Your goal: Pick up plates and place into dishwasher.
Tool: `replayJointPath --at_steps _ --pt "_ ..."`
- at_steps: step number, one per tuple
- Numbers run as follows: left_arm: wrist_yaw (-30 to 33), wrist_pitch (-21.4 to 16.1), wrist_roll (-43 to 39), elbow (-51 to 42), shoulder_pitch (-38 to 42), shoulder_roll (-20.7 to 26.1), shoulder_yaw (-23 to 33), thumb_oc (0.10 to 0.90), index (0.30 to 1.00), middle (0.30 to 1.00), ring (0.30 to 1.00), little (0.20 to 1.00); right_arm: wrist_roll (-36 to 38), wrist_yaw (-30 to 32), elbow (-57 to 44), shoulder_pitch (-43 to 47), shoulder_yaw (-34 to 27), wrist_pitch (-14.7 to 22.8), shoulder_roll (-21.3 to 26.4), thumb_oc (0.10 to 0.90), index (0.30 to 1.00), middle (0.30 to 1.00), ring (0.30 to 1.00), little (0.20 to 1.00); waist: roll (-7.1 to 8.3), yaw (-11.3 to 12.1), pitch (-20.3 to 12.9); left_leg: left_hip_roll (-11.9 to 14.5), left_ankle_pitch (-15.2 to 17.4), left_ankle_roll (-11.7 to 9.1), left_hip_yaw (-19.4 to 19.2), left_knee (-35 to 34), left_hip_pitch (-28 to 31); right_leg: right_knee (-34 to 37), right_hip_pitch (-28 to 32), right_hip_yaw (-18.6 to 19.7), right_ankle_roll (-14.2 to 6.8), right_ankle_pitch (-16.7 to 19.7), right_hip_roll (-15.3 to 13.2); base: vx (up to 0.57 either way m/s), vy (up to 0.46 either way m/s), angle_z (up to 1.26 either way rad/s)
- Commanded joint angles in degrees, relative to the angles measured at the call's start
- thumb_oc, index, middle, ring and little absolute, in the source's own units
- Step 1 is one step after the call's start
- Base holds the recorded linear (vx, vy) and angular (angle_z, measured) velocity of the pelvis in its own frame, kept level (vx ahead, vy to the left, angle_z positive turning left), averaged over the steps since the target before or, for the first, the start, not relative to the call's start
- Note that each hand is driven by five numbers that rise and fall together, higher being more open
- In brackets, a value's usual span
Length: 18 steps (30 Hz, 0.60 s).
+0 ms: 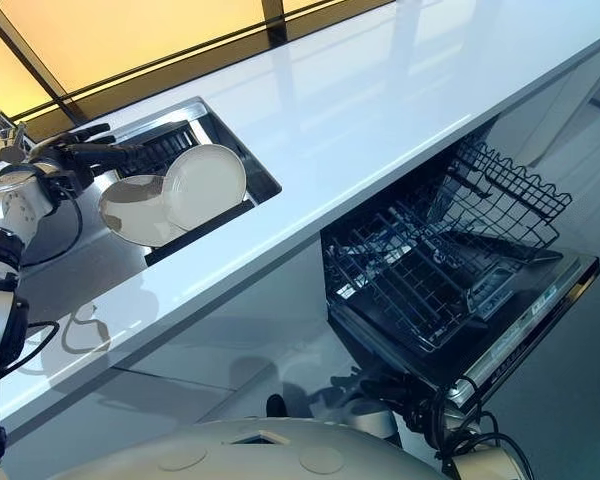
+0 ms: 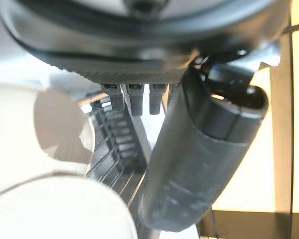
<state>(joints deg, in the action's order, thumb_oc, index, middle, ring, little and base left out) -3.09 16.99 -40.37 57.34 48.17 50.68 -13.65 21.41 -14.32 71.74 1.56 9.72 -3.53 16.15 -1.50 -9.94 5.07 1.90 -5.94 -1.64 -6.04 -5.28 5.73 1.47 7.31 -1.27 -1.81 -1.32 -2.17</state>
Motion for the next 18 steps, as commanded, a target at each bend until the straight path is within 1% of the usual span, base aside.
replayJointPath --at_steps 1,8,11,18 --pt "2.1 -7.28 1.65 1.39 11.28 5.73 2.74 0.8 0.9 0.9 0.9 0.9 -0.58 -0.25 2.51 -2.0 1.96 0.19 2.3 0.8 0.9 0.9 0.9 0.9 -2.27 -2.07 -2.31 -5.3 9.06 4.14 -3.4 1.38 1.97 -2.67 -4.61 1.61 -3.62 0.92 3.25 0.0 -0.009 -0.14" --pt "1.91 -6.52 3.2 -0.36 9.94 4.41 2.36 0.8 0.9 0.9 0.9 0.9 -0.14 0.03 2.81 -1.91 1.39 0.21 2.07 0.8 0.9 0.9 0.9 0.9 -2.3 -2.55 -2.26 -4.87 9.37 4.2 -4.77 1.4 2.61 -3.01 -4.6 1.64 -4.09 1.12 2.91 0.0 -0.008 -0.06" --pt "1.49 -6.69 4.34 -0.48 9.61 4.23 1.98 0.8 0.9 0.9 0.9 0.9 0.06 0.26 2.61 -1.69 1.03 -0.43 2.22 0.8 0.9 0.9 0.9 0.9 -2.29 -2.62 -2.3 -4.73 9.32 4.22 -5.1 1.35 2.7 -3.05 -4.67 1.51 -4.22 1.28 2.82 0.0 0.0 0.0" --pt "3.67 -10.25 9.27 -0.1 10.13 3.88 0.47 0.8 0.9 0.9 0.9 0.9 0.18 0.15 2.89 -2.22 0.81 -0.69 2.47 0.8 0.9 0.9 0.9 0.9 -2.16 -2.9 -2.28 -4.62 9.15 4.32 -5.12 1.12 2.74 -3.14 -4.97 1.51 -4.26 1.57 2.79 0.0 0.0 0.0"
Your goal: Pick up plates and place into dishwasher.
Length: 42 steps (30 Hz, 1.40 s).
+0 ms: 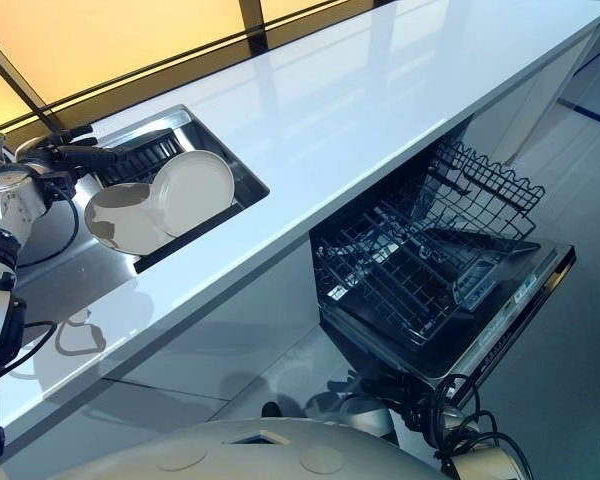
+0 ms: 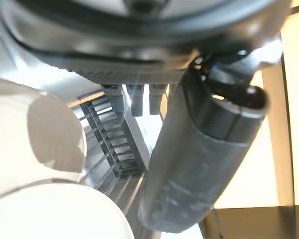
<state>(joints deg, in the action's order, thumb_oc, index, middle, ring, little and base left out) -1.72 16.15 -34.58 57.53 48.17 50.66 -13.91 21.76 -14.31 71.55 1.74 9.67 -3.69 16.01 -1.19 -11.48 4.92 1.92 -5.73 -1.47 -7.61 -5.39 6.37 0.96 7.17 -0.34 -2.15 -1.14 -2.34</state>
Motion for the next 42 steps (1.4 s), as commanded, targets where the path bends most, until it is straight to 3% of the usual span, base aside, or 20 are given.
replayJointPath --at_steps 1,8,21,25,34,42 --pt "2.91 -9.57 3.22 -0.52 10.22 3.79 0.57 0.8 0.9 0.9 0.9 0.9 -0.06 0.21 3.04 -2.5 0.97 -0.54 2.56 0.8 0.9 0.9 0.9 0.9 -2.47 -1.35 -2.13 -4.67 8.92 4.15 -3.48 1.2 2.04 -2.56 -4.84 0.59 -3.9 1.42 2.98 0.0 0.0 0.0" --pt "3.69 -12.45 2.44 -2.57 10.46 1.64 -0.31 0.8 0.9 0.9 0.9 0.9 0.39 0.42 2.47 -3.02 1.99 -0.81 2.33 0.8 0.9 0.9 0.9 0.9 -2.43 -1.47 -1.6 -4.85 9.11 4.39 -2.94 1.7 1.74 -2.86 -5.12 0.81 -3.59 1.33 3.02 0.0 0.0 0.0" --pt "-14.05 -8.58 -3.8 -6.64 11.42 0.58 -4.09 0.8 0.9 0.9 0.9 0.9 -1.37 0.55 2.32 -3.46 0.15 -0.63 3.1 0.8 0.9 0.9 0.9 0.9 -3.33 -1.94 -0.1 -5.27 9.14 4.46 -3.02 1.82 1.31 -2.88 -5.8 1.01 -4.24 1.75 2.75 0.0 0.004 -0.01" --pt "-16.55 -7.12 -3.84 -7.06 11.21 -0.13 -4.71 0.8 0.9 0.9 0.9 0.9 -2.23 0.42 2.45 -3.67 -0.31 -0.38 3.29 0.8 0.9 0.9 0.9 0.9 -3.47 -2.07 0.34 -5.34 9.19 4.55 -3.07 2.07 1.2 -3.02 -5.89 0.95 -4.41 1.79 2.59 0.02 0.014 -0.05" --pt "-17.59 -4.8 4.22 -5.58 12.13 -1.07 -7.1 0.8 0.9 0.9 0.9 0.9 -1.99 0.42 2.33 -3.65 -0.24 0.38 3.33 0.8 0.9 0.9 0.9 0.9 -3.67 -2.32 0.95 -5.59 9.16 4.81 -3.0 2.54 0.52 -3.24 -6.31 1.11 -4.5 1.74 2.53 0.0 0.001 0.0" --pt "-13.81 -6.91 8.53 -3.87 12.54 -0.66 -7.5 0.8 0.9 0.9 0.9 0.9 -1.28 0.76 1.74 -4.27 -0.54 1.07 3.92 0.8 0.9 0.9 0.9 0.9 -3.71 -2.69 1.86 -5.7 9.08 4.85 -2.89 3.21 -0.35 -3.83 -6.96 1.23 -4.43 1.58 2.53 0.0 0.0 0.0"
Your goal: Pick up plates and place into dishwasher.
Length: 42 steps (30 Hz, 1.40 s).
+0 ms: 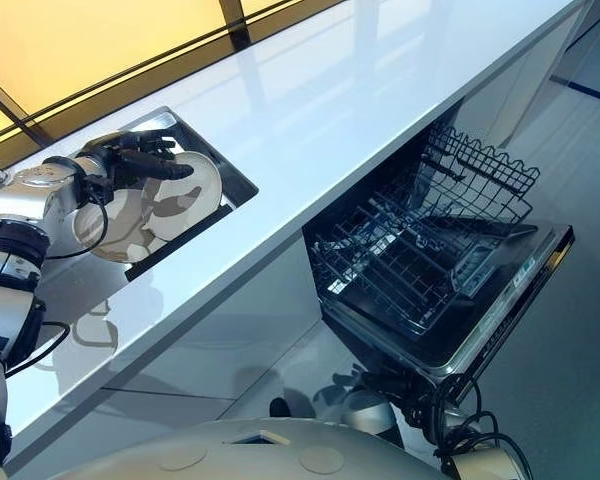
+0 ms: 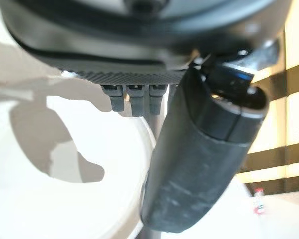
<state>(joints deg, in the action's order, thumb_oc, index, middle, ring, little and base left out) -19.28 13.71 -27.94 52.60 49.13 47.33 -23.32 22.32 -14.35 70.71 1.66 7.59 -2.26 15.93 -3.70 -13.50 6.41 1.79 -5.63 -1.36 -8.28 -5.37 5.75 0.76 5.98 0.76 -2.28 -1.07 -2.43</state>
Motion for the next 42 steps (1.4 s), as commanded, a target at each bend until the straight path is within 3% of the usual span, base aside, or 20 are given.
replayJointPath --at_steps 1,8,10,12,16,20,27,33,37,42 --pt "4.11 -4.67 2.2 1.02 11.49 2.67 2.01 0.8 0.9 0.9 0.9 0.9 -1.83 0.77 2.58 -4.23 1.5 -0.32 4.05 0.8 0.9 0.9 0.9 0.9 -1.19 -0.67 0.42 -5.57 8.98 4.73 -2.24 3.21 0.24 -3.65 -5.78 0.12 -4.29 1.52 2.62 0.0 0.0 0.0" --pt "10.87 -9.42 3.68 0.09 11.01 2.89 2.94 0.8 0.9 0.9 0.9 0.9 -1.46 0.29 2.26 -4.92 1.73 -0.09 4.33 0.8 0.9 0.9 0.9 0.9 -0.75 -0.74 0.97 -5.63 8.89 4.68 -2.28 3.53 -0.24 -3.82 -6.14 0.54 -4.32 1.59 2.62 0.0 0.0 0.0" --pt "13.58 -12.71 -1.11 -1.85 10.25 2.05 4.32 0.8 0.9 0.9 0.9 0.9 -1.58 0.19 2.29 -5.21 1.85 0.14 4.1 0.8 0.9 0.9 0.9 0.9 -0.52 -0.65 1.1 -5.59 8.93 4.63 -2.23 3.61 -0.29 -3.97 -6.25 0.65 -4.27 1.54 2.62 0.0 0.0 0.0" --pt "13.24 -14.69 -11.51 -5.09 9.11 0.63 6.72 0.8 0.9 0.9 0.9 0.9 -1.66 -0.03 2.2 -5.39 1.98 0.1 4.01 0.8 0.9 0.9 0.9 0.9 -0.29 -0.46 1.23 -5.6 8.92 4.53 -2.06 3.58 -0.21 -4.02 -6.18 0.75 -4.15 1.47 2.69 0.0 0.0 0.0" --pt "10.2 -12.67 -29.27 -12.62 3.83 -4.65 13.25 0.8 0.9 0.9 0.9 0.9 -2.45 -0.5 2.12 -5.38 1.73 -0.27 4.06 0.8 0.9 0.9 0.9 0.9 -0.06 -0.1 1.31 -5.54 8.94 4.3 -1.55 3.2 0.28 -4.04 -5.78 0.82 -3.8 1.24 2.83 0.02 0.003 0.03" --pt "6.31 -10.24 -37.13 -14.25 1.82 -7.0 15.22 0.8 0.9 0.9 0.9 0.9 -3.13 -0.53 2.3 -4.78 1.89 -0.77 4.07 0.8 0.9 0.9 0.9 0.9 -0.11 0.15 1.13 -5.44 8.88 4.19 -1.65 2.85 0.74 -3.95 -5.46 0.54 -3.75 1.15 2.76 0.0 0.0 0.0" --pt "-1.68 -3.39 -48.11 -12.51 1.0 -6.49 16.83 0.8 0.9 0.9 0.9 0.9 -5.29 -0.07 2.65 -3.87 1.67 -1.72 3.62 0.8 0.9 0.9 0.9 0.9 -0.52 0.53 0.52 -5.43 8.86 4.02 -1.67 2.4 1.3 -3.6 -4.91 0.08 -3.88 1.08 2.51 0.01 0.003 -0.02" --pt "-0.06 -5.21 -42.89 -10.88 0.2 -4.64 17.65 0.8 0.9 0.9 0.9 0.9 -6.81 0.11 2.86 -4.13 1.34 -1.54 3.44 0.8 0.9 0.9 0.9 0.9 -0.69 0.79 0.37 -5.56 8.79 4.1 -1.37 2.03 1.56 -3.39 -4.59 -0.22 -3.87 1.0 2.56 0.0 0.0 0.0" --pt "10.2 -12.82 -34.62 -7.3 1.14 -1.97 19.02 0.8 0.9 0.9 0.9 0.9 -6.87 0.02 3.17 -4.37 1.62 -1.47 3.74 0.8 0.9 0.9 0.9 0.9 -0.46 0.89 0.23 -5.64 8.93 4.22 -1.28 2.32 1.54 -3.37 -4.44 -0.37 -3.86 0.87 2.59 0.01 0.002 0.0" --pt "17.05 -19.42 -28.31 -3.52 3.12 0.3 20.18 0.8 0.9 0.9 0.9 0.9 -6.55 -0.5 3.2 -4.77 2.39 -1.51 3.98 0.8 0.9 0.9 0.9 0.9 0.23 0.82 0.12 -5.58 9.2 4.37 -1.44 3.12 1.14 -3.45 -4.51 -0.21 -3.72 0.77 2.63 0.01 -0.007 -0.02"
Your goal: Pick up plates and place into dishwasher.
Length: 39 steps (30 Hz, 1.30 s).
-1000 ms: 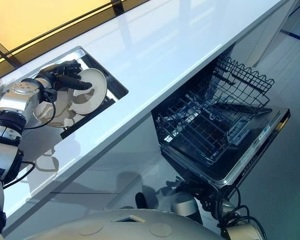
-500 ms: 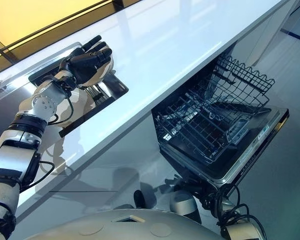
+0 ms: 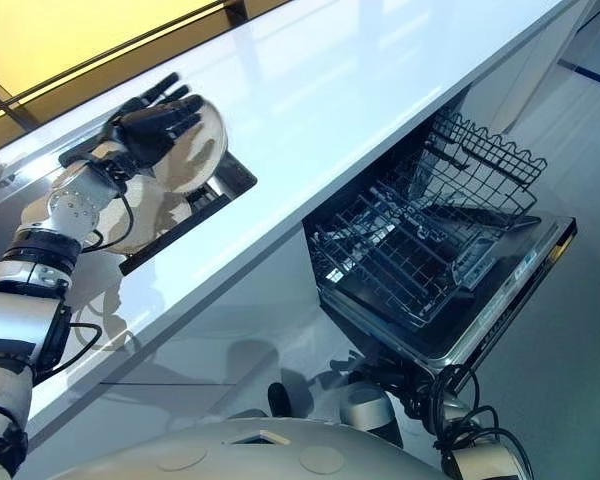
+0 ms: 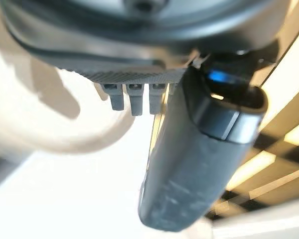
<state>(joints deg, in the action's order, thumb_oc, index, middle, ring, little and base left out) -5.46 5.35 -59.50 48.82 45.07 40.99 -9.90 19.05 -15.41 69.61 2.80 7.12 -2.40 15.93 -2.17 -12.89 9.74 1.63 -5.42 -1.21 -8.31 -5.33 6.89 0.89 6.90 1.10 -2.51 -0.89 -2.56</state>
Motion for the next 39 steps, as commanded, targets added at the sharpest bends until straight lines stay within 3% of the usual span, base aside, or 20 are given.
replayJointPath --at_steps 1,6,10,15,20,25,33,39 --pt "4.96 -11.78 4.81 0.12 7.3 6.8 6.77 0.8 0.9 0.9 0.9 0.9 -3.0 0.42 4.22 -6.02 3.08 -1.36 4.06 0.8 0.9 0.9 0.9 0.9 -1.19 0.23 -3.16 -5.38 9.01 4.22 -1.43 3.13 0.0 -3.61 -5.42 -0.53 -3.45 0.58 2.75 0.0 0.0 0.0" --pt "10.78 -14.22 18.47 -1.17 7.47 7.39 4.8 0.8 0.9 0.9 0.9 0.9 -2.46 0.23 3.81 -6.95 3.74 -0.47 3.85 0.8 0.9 0.9 0.9 0.9 -0.83 0.36 -2.8 -5.21 8.95 4.11 -1.44 3.64 -0.42 -3.91 -5.59 -0.58 -3.51 0.57 2.71 -0.01 -0.003 0.02" --pt "13.9 -14.79 22.29 -2.36 8.17 8.17 2.78 0.8 0.9 0.9 0.9 0.9 -2.08 0.11 3.32 -7.09 3.94 -0.4 3.9 0.8 0.9 0.9 0.9 0.9 -0.73 0.56 -2.76 -5.1 8.9 4.04 -1.3 3.69 -0.32 -3.79 -5.31 -0.59 -3.57 0.64 2.68 -0.01 0.001 0.03" --pt "15.44 -15.37 23.55 -3.94 8.58 7.97 1.81 0.8 0.9 0.9 0.9 0.9 -1.46 0.29 2.92 -6.85 4.31 -0.63 3.73 0.8 0.9 0.9 0.9 0.9 -0.64 0.81 -2.8 -5.08 8.79 3.96 -0.96 3.37 -0.21 -3.51 -5.1 -0.63 -3.57 0.73 2.67 -0.02 0.003 0.02" --pt "13.93 -14.56 35.52 -4.49 8.76 9.12 -0.99 0.8 0.9 0.9 0.9 0.9 -1.46 0.54 2.59 -6.82 4.25 -1.02 3.69 0.8 0.9 0.9 0.9 0.9 -0.7 0.97 -2.85 -5.04 8.7 3.96 -0.81 3.0 -0.02 -3.44 -5.02 -0.64 -3.62 0.82 2.76 -0.01 0.008 0.03" --pt "6.35 -8.36 43.38 -3.27 11.32 11.94 -7.73 0.8 0.9 0.9 0.9 0.9 -1.99 0.73 1.95 -6.93 3.74 -1.55 4.11 0.8 0.9 0.9 0.9 0.9 -1.11 0.82 -2.32 -4.99 8.62 4.07 -1.05 3.0 -0.11 -3.6 -5.39 -0.62 -4.05 1.07 2.65 -0.01 0.012 0.04" --pt "-4.16 1.24 44.77 -1.44 15.65 11.74 -14.33 0.8 0.9 0.9 0.9 0.9 -1.0 1.45 1.89 -6.12 3.53 -1.73 4.56 0.8 0.9 0.9 0.9 0.9 -1.68 0.32 -0.95 -5.21 8.63 4.52 -0.9 3.13 -0.79 -3.99 -6.37 -0.24 -4.39 1.32 2.51 -0.01 0.012 0.03" --pt "-7.57 3.53 46.17 1.39 17.98 10.58 -16.84 0.8 0.9 0.9 0.9 0.9 -1.17 1.32 2.08 -5.83 3.29 -1.53 5.1 0.8 0.9 0.9 0.9 0.9 -1.77 -0.48 -0.26 -5.28 8.53 4.58 -1.36 3.52 -1.54 -4.27 -7.33 0.27 -4.62 1.62 2.46 0.0 0.0 0.0"
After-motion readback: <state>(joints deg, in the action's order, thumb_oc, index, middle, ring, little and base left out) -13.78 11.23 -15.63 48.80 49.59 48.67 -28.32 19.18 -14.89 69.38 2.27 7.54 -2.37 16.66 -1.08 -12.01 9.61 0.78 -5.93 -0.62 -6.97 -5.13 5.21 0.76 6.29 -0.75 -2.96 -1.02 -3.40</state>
